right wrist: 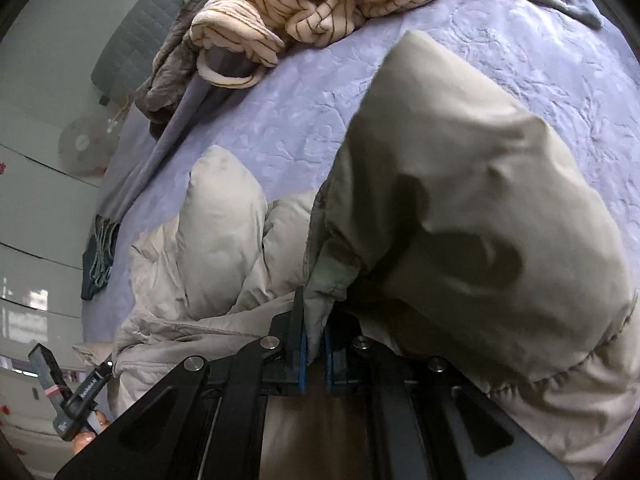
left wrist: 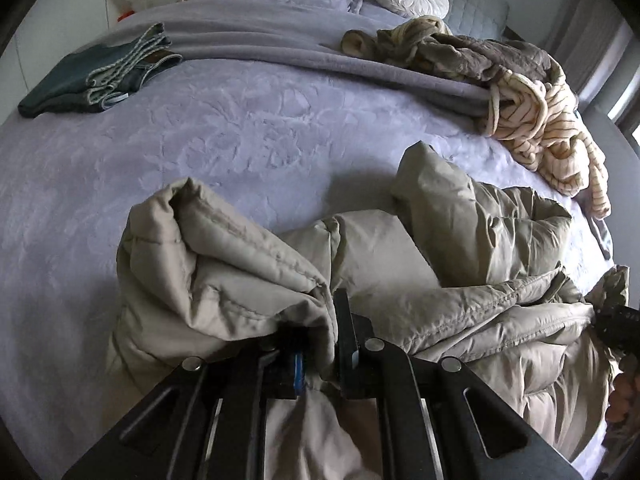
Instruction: Fold large clothes
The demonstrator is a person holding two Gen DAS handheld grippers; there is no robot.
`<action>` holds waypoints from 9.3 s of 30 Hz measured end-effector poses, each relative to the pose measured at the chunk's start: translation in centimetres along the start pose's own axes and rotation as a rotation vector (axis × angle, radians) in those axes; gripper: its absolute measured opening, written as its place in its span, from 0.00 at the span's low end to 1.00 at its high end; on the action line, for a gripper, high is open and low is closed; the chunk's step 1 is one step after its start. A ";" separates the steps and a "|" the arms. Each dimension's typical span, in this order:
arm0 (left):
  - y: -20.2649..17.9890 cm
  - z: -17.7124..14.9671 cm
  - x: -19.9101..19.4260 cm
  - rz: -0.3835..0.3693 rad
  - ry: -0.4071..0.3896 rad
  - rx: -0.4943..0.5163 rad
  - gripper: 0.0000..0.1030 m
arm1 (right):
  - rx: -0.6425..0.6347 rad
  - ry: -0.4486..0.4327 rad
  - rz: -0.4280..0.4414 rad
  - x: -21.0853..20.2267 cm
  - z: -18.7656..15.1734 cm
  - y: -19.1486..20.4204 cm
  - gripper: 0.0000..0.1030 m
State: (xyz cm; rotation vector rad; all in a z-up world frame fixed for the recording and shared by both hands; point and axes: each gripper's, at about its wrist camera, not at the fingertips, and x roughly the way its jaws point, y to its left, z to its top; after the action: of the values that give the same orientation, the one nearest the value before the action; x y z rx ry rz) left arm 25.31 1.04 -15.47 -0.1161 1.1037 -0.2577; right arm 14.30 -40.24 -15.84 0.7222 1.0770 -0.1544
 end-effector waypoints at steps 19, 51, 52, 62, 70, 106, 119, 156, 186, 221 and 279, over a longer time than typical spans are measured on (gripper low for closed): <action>-6.2 -1.9 -2.3 -0.118 -0.040 0.156 0.42 | -0.285 0.071 0.005 -0.6 -3.4 5.9 0.16; 3.0 3.4 4.2 0.269 -0.045 0.036 0.45 | -0.158 -0.065 -0.327 2.6 5.1 -4.1 0.06; 2.9 3.4 3.5 0.272 -0.045 0.045 0.46 | -0.159 -0.070 -0.335 2.2 4.9 -3.7 0.06; 2.1 -0.9 -3.7 0.214 -0.039 0.067 0.73 | -0.121 -0.125 -0.228 -4.3 -0.1 -1.2 0.29; 1.0 -5.1 -6.7 0.197 -0.017 0.064 1.00 | -0.099 -0.083 -0.188 -6.9 -5.7 -0.8 0.37; 6.9 -14.7 -7.4 -0.144 0.162 -0.335 1.00 | 0.317 0.038 0.088 -6.9 -16.5 -7.7 0.84; 8.8 -15.2 -4.2 -0.308 0.182 -0.469 1.00 | 0.462 0.022 0.314 -4.2 -14.5 -7.6 1.00; 6.2 -16.9 -12.8 -0.185 -0.041 -0.328 0.17 | 0.319 0.168 0.432 -5.6 -14.1 -6.6 0.23; 16.3 -32.6 -25.3 0.066 0.080 -0.222 0.48 | 0.407 0.115 0.152 -14.7 -32.7 -9.3 0.50; 7.9 -30.0 -24.9 0.187 0.253 -0.099 0.56 | -0.036 0.228 -0.110 -18.0 -28.9 -3.3 0.29; 18.5 -22.4 -14.0 -0.323 0.441 -0.009 0.95 | -0.073 0.353 -0.158 -5.0 -31.0 11.0 0.86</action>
State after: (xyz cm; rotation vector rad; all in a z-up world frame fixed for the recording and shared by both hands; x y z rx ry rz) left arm 2.12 23.32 -17.45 -0.2550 1.5240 -0.5877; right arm -6.35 -14.16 -14.91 0.6112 1.4704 -0.1243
